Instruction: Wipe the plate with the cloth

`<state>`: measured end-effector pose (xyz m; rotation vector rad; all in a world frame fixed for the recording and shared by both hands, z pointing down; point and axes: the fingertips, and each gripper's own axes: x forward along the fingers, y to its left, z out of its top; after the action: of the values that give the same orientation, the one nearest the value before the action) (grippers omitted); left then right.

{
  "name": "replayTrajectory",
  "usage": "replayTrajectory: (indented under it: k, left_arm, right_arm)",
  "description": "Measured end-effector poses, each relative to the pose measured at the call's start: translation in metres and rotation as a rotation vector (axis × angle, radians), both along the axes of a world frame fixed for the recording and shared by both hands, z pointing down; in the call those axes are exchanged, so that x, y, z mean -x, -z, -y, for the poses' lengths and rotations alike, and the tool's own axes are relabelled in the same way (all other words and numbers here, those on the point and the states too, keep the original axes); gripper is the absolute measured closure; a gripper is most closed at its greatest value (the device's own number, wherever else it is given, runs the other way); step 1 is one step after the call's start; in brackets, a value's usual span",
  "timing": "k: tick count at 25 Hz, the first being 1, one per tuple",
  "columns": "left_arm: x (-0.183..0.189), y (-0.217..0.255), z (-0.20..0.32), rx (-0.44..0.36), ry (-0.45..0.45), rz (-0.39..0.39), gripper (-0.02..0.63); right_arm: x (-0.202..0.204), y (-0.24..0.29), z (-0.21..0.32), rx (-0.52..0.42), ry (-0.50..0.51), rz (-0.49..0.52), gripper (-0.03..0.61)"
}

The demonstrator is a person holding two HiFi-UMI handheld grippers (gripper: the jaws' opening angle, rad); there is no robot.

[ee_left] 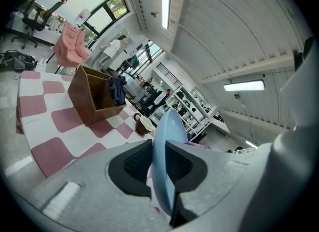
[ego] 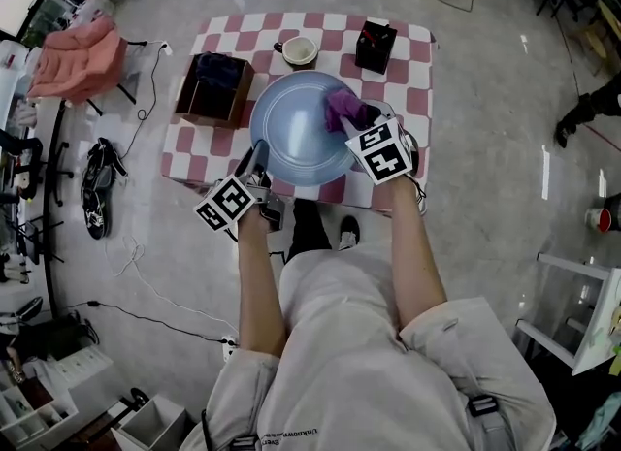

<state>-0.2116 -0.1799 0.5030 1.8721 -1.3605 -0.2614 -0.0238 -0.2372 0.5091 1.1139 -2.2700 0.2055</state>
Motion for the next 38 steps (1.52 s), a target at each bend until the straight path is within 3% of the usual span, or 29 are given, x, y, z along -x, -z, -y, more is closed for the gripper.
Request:
replayTrajectory:
  k: [8,15,26,32,38]
  left_arm:
    - [0.001,0.000,0.008,0.010,0.024,-0.031,0.565]
    - [0.001,-0.001,0.019,0.011,0.057,-0.106,0.565]
    - [-0.014,0.003,0.033,-0.003,0.044,-0.087,0.565]
    - [-0.032,0.001,0.032,0.003,0.016,-0.099,0.565]
    - [-0.051,0.001,0.030,0.000,-0.046,-0.088,0.565]
  right_arm:
    - [0.001,-0.009,-0.016,0.084,0.104,-0.039,0.445]
    - [0.016,-0.001,-0.029,0.113,0.231,-0.073,0.446]
    - [0.060,-0.003,-0.069,0.154,0.465,-0.136,0.446]
    - [0.070,0.001,-0.077,0.149,0.502,-0.103,0.446]
    - [0.075,0.006,-0.072,0.125,0.475,-0.060,0.446]
